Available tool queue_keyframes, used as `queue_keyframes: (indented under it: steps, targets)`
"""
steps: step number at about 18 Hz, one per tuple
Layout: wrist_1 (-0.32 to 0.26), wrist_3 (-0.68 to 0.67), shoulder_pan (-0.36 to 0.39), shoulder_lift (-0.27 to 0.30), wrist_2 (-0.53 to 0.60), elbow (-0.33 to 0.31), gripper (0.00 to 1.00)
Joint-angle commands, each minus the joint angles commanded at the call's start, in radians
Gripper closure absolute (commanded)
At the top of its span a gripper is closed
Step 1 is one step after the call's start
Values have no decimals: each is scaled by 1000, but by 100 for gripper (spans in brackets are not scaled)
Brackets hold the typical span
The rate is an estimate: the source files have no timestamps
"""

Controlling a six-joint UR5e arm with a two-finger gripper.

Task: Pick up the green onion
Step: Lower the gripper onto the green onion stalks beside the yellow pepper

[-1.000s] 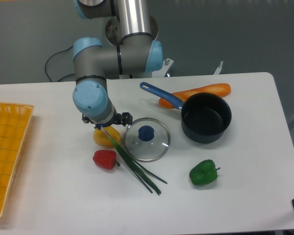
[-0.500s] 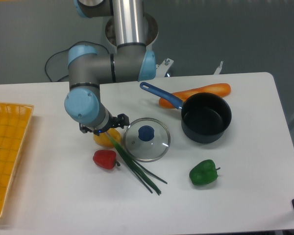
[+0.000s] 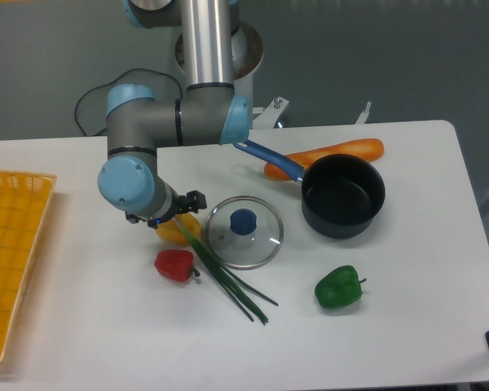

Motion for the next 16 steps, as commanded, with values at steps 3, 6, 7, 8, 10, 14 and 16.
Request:
queue_keyframes:
  steps: [3,6,7,8,10,14,16]
  targets:
    - [0,0,-2,-2,-2,0,12]
    - [-5,2,-11,0,0,-3,14]
    - [-5,3,-11,2,0,-3,14]
    - [-5,5,-11,3,2,-3,14]
    - [-8,5,-11,3,3,-3,14]
    - [-8,6,-11,5,8,-3,14]
    - [-8,8,-11,3,9,-5,14]
